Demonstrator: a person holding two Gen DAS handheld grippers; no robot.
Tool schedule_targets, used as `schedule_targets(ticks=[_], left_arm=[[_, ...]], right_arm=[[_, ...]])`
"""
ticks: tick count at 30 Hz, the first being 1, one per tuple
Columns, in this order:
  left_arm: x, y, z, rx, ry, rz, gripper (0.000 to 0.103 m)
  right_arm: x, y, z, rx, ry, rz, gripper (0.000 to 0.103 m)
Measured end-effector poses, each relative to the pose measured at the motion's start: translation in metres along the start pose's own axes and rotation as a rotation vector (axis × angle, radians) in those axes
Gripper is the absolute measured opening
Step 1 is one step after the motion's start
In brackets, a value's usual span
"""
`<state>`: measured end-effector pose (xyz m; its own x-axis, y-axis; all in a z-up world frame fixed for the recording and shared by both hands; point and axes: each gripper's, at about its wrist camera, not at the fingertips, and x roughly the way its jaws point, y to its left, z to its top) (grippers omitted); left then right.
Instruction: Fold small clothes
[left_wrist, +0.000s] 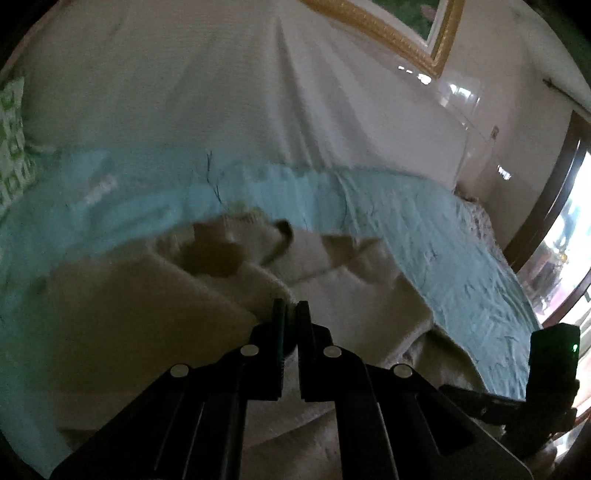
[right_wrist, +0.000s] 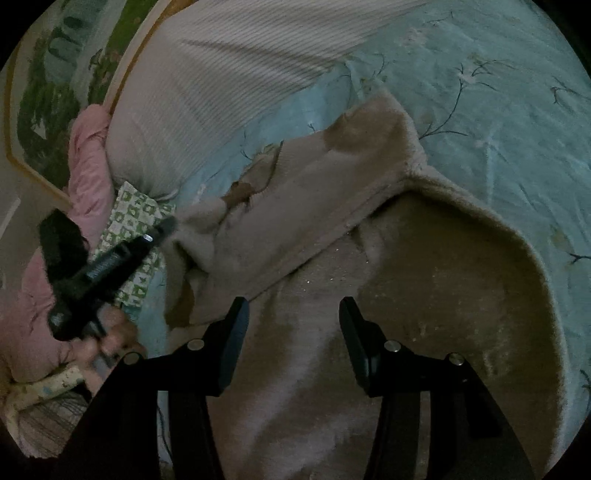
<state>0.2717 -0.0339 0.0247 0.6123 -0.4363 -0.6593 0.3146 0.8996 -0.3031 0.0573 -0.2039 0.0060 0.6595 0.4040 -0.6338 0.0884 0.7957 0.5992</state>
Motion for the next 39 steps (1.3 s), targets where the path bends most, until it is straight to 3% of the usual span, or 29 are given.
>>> schedule_targets(ticks=[3,5,7,10,15,20,27,30,32,33,36,39], left_arm=[[0.003,-0.002,-0.017,0.021,0.040,-0.027,0.005],[0.008,-0.005,-0.032,0.041,0.062,-0.014,0.014],[0.004,0.001,-0.045,0.034,0.086,-0.010,0.032],[-0.019,0.017,-0.061,0.007,0.064,0.021,0.050],[-0.065,0.059,-0.080,-0.062,0.020,0.097,0.054],[-0.078,0.113,-0.094,-0.131,0.043,0.256,0.055],[-0.068,0.144,-0.107,-0.136,0.090,0.369,0.056],[-0.056,0.141,-0.103,-0.124,0.104,0.400,0.056],[-0.049,0.138,-0.098,-0.116,0.095,0.427,0.056],[-0.046,0.137,-0.094,-0.118,0.090,0.440,0.056],[-0.041,0.139,-0.089,-0.147,0.081,0.488,0.057],[-0.043,0.142,-0.090,-0.174,0.068,0.503,0.060]], right_arm=[[-0.001,-0.004,0.004,0.005,-0.014,-0.018,0.052],[0.003,-0.008,0.008,0.038,-0.006,-0.009,0.060],[0.012,-0.008,0.013,0.057,0.004,-0.009,0.065],[0.025,-0.001,0.025,0.049,0.019,0.019,0.065],[0.058,0.017,0.068,0.025,0.028,0.081,0.065],[0.105,0.036,0.118,-0.039,0.076,0.108,0.064],[0.166,0.064,0.121,-0.103,0.176,0.069,0.062],[0.179,0.071,0.116,-0.109,0.199,0.073,0.055],[0.184,0.074,0.114,-0.105,0.220,0.095,0.017],[0.180,0.076,0.113,-0.108,0.207,0.081,0.006],[0.137,0.073,0.122,-0.059,0.044,0.144,0.006],[0.069,0.049,0.133,0.034,-0.172,0.171,0.006]])
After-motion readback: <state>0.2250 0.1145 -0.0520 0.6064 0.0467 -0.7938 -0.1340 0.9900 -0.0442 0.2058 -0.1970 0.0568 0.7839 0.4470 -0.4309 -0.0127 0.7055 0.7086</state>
